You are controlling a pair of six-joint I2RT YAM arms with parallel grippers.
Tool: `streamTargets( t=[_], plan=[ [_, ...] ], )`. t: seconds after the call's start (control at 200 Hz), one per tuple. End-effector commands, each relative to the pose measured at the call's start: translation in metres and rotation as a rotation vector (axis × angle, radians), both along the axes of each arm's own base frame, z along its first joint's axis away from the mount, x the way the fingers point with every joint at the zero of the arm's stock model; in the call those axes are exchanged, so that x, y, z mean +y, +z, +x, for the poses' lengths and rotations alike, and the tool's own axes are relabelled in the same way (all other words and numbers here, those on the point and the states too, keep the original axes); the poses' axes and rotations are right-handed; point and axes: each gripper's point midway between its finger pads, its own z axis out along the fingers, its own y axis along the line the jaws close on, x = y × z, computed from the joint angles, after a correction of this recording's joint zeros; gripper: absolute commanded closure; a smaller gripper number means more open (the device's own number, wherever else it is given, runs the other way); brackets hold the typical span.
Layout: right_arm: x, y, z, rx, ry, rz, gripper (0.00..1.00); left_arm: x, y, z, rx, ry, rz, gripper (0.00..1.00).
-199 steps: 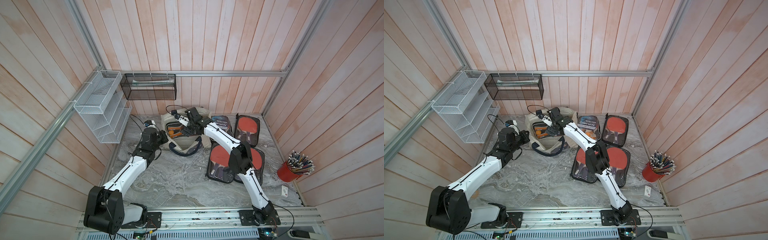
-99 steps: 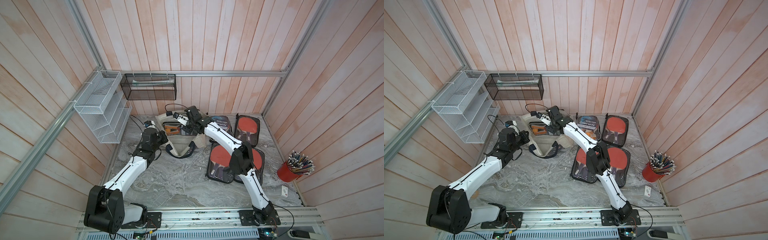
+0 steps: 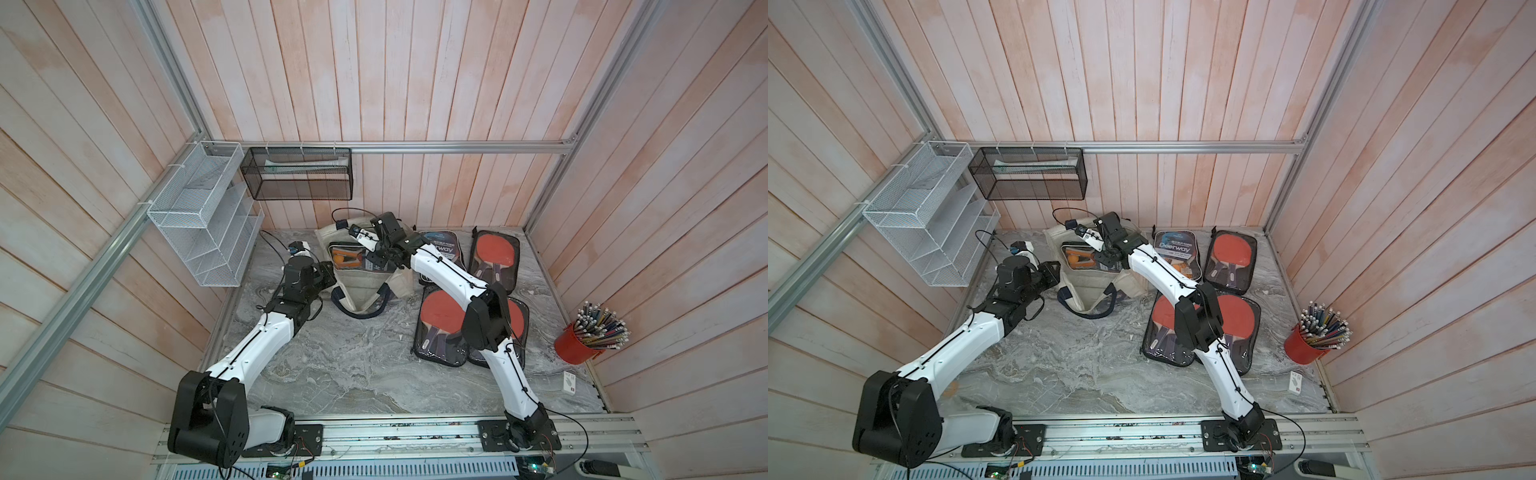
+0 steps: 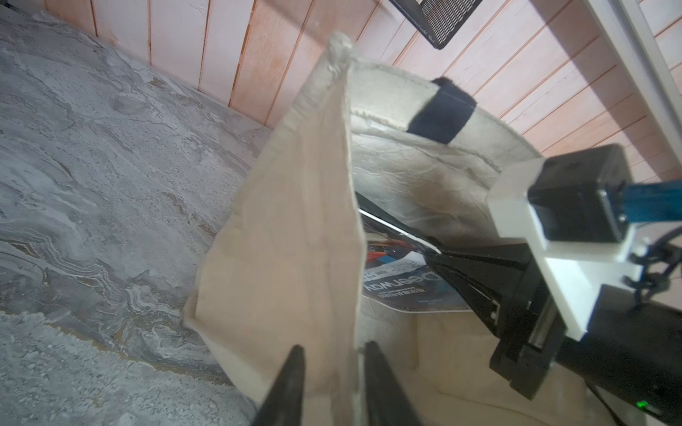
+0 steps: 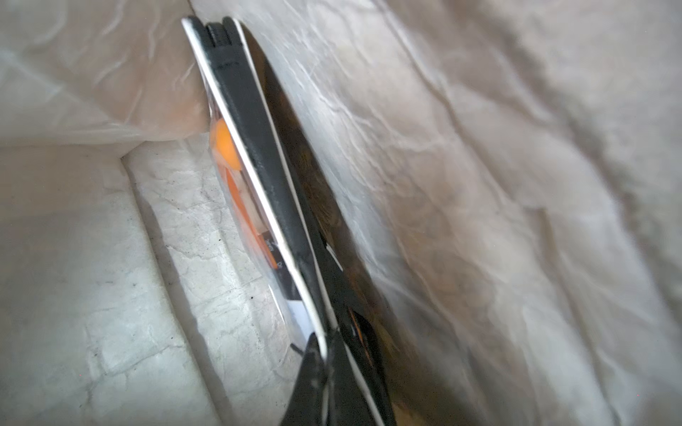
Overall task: Remove the ping pong set from the canvas bag
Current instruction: Pick up the ping pong set from the canvas bag.
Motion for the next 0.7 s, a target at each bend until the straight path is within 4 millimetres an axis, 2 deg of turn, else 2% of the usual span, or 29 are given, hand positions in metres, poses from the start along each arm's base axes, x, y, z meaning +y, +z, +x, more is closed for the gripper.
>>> streamTargets(
  t=[0.0, 0.225, 0.32, 0.52, 0.695],
  plan=[
    [-0.007, 0.051, 0.003, -0.091, -0.041, 0.060, 1.00, -0.001, 0.008, 0.002, -0.016, 0.005, -0.007, 0.00],
    [-0.007, 0.047, 0.003, -0.086, -0.040, 0.055, 1.00, 0.005, 0.018, -0.002, -0.051, 0.029, -0.004, 0.00],
    [-0.007, 0.051, 0.003, -0.091, -0.041, 0.066, 1.00, 0.010, 0.027, -0.006, -0.082, 0.046, -0.005, 0.00],
    [-0.007, 0.079, 0.003, -0.126, -0.050, 0.112, 1.00, 0.021, 0.041, -0.012, -0.124, 0.084, 0.000, 0.00],
    [-0.007, 0.108, -0.002, -0.157, -0.049, 0.154, 1.00, 0.021, 0.036, -0.009, -0.107, 0.085, -0.002, 0.00]
  ],
)
